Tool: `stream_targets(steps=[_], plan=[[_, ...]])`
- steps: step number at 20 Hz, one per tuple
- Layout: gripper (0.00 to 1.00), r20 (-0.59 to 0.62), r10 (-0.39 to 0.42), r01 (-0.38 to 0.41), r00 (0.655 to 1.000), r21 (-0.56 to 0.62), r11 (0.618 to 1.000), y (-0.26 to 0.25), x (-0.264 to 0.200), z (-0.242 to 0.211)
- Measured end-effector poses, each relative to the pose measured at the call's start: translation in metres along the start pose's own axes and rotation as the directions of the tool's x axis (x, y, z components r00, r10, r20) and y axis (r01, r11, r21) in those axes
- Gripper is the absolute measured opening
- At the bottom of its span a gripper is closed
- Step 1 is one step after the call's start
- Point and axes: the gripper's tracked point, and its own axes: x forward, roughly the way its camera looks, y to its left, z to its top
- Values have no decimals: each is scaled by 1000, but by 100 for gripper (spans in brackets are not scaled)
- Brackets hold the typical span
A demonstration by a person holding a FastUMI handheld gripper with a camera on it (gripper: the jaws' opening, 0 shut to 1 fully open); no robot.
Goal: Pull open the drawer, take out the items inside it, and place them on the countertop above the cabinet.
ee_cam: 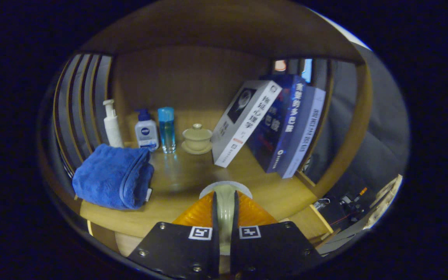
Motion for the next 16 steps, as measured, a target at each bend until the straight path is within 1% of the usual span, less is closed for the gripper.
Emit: stream_targets(steps=[2,6,9,14,16], plan=[[11,7,17,-17,1000,14,1000,-2,4,5],[11,7,37,-37,999,101,994,-12,17,4],[11,9,20,-21,1000,142,990,-19,30,4],[11,-8,-9,10,1000,145,989,-24,44,7],[11,-4,-4,5,1000,157,988,-20,51,9]])
